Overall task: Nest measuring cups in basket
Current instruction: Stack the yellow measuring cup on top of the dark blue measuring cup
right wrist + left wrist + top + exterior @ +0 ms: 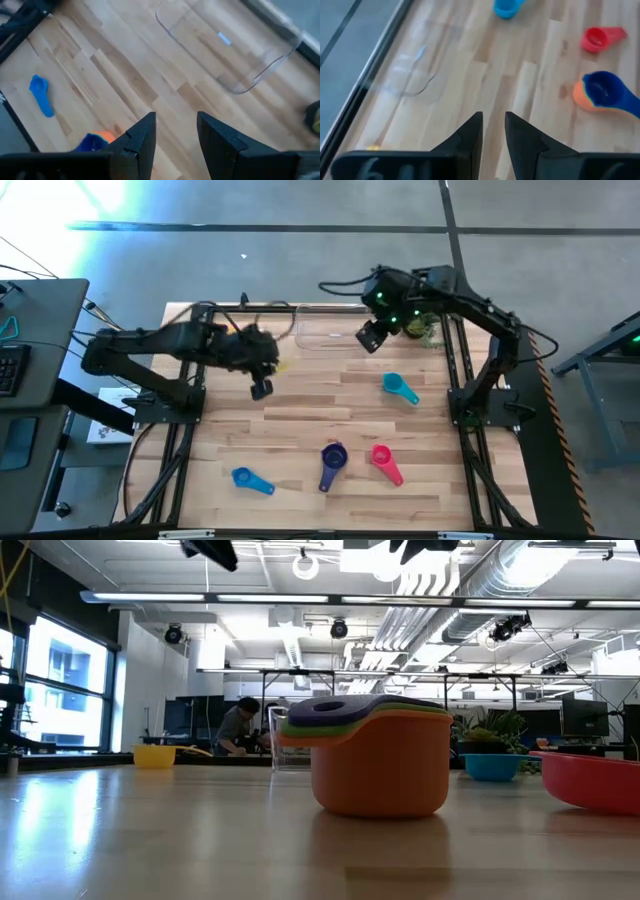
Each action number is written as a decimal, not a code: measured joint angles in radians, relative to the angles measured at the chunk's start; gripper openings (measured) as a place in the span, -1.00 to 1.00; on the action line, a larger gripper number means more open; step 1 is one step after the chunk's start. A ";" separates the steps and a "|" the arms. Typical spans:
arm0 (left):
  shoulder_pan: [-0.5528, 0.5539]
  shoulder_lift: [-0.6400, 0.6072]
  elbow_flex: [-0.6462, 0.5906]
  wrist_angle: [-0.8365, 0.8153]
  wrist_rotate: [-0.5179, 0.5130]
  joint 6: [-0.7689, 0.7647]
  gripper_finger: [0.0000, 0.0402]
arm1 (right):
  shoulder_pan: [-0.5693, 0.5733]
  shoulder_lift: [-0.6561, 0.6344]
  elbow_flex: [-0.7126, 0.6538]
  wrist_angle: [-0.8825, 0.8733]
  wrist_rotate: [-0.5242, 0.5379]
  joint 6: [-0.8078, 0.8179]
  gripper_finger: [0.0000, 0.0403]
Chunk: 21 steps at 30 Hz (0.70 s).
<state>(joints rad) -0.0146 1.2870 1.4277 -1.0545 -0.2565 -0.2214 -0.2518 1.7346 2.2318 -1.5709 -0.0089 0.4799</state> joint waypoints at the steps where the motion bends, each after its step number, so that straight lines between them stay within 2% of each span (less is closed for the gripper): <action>1: 0.018 -0.012 0.000 -0.011 -0.001 -0.019 -0.63 | -0.010 -0.008 0.000 0.000 0.000 -0.022 -0.33; 9: 0.195 -0.088 0.000 -0.064 -0.021 -0.141 -0.63 | -0.052 -0.033 -0.002 0.000 -0.001 -0.121 -0.33; 15: 0.389 -0.103 0.000 -0.064 -0.024 -0.144 -0.63 | -0.056 -0.035 -0.002 0.000 -0.017 -0.173 -0.33; 21: 0.589 -0.090 0.000 -0.063 0.038 -0.107 -0.63 | -0.084 -0.035 -0.002 0.000 -0.039 -0.175 -0.33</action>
<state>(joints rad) 0.5742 1.1966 1.4277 -1.1178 -0.2187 -0.3284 -0.3357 1.7000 2.2299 -1.5711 -0.0478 0.3051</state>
